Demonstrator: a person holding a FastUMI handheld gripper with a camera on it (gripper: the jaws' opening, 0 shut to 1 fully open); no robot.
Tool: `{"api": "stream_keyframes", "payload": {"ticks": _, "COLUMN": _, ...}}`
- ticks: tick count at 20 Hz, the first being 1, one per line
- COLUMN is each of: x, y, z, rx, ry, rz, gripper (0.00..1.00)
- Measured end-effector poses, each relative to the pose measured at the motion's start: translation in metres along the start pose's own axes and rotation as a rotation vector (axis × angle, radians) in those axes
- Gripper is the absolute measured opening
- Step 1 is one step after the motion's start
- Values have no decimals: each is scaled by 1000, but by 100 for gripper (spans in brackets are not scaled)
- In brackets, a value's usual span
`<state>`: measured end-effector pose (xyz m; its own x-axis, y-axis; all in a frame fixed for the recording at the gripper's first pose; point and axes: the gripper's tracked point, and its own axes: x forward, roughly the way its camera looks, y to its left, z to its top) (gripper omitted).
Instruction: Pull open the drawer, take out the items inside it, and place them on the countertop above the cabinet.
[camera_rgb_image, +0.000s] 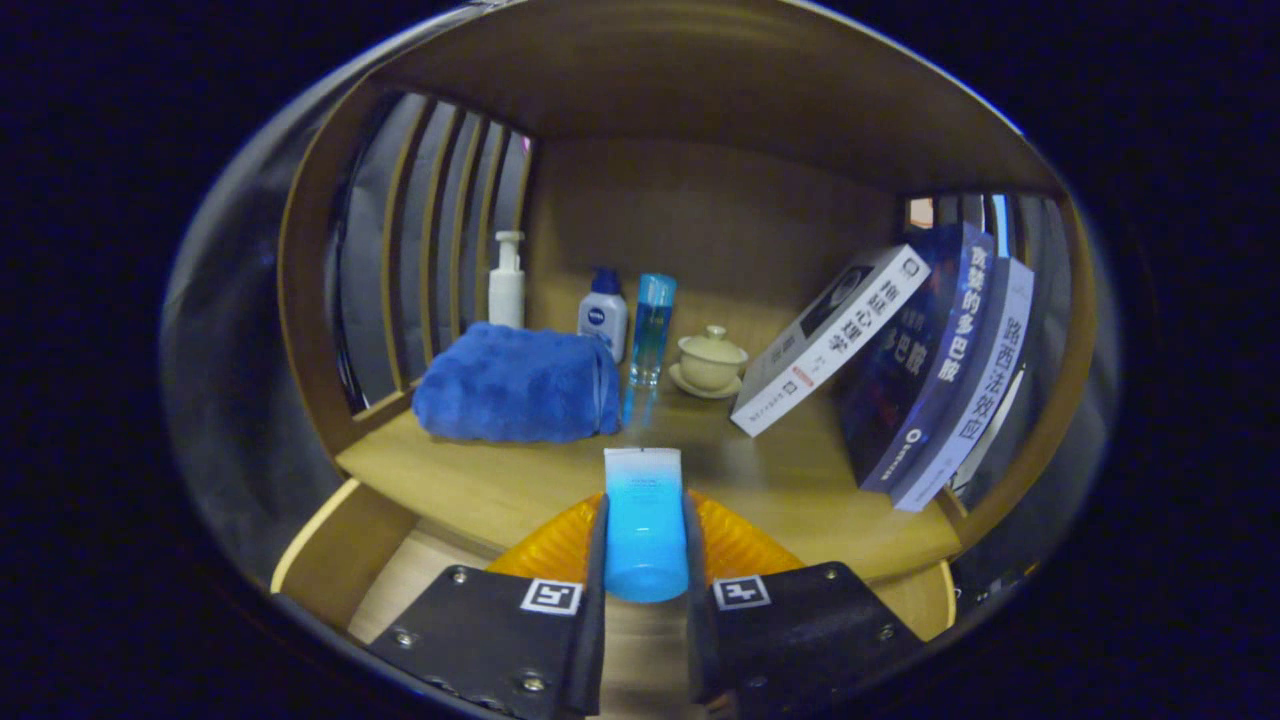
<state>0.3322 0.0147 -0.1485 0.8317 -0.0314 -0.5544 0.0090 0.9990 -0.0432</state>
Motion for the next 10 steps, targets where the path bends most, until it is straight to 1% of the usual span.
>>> {"api": "stream_keyframes", "payload": {"ticks": 2, "x": 19, "y": 0, "z": -9, "rx": 7, "ry": 21, "rz": -26, "gripper": 33}}
{"api": "stream_keyframes", "payload": {"ticks": 3, "x": 25, "y": -3, "z": -7, "rx": 8, "ry": 7, "rz": -37, "gripper": 33}}
{"api": "stream_keyframes", "payload": {"ticks": 4, "x": 35, "y": -8, "z": -4, "rx": 9, "ry": -13, "rz": -66, "gripper": 33}}
{"api": "stream_keyframes", "payload": {"ticks": 5, "x": 40, "y": -15, "z": -5, "rx": 16, "ry": -5, "rz": -83, "gripper": 33}}
{"api": "stream_keyframes", "payload": {"ticks": 6, "x": 47, "y": -14, "z": -7, "rx": 37, "ry": 7, "rz": -77, "gripper": 33}}
{"api": "stream_keyframes", "payload": {"ticks": 7, "x": 51, "y": -15, "z": -5, "rx": 65, "ry": 4, "rz": -68, "gripper": 39}}
{"api": "stream_keyframes", "payload": {"ticks": 9, "x": 52, "y": -24, "z": -6, "rx": 96, "ry": 19, "rz": -62, "gripper": 44}}
{"api": "stream_keyframes", "payload": {"ticks": 10, "x": 49, "y": -25, "z": -6, "rx": 103, "ry": 16, "rz": -49, "gripper": 54}}
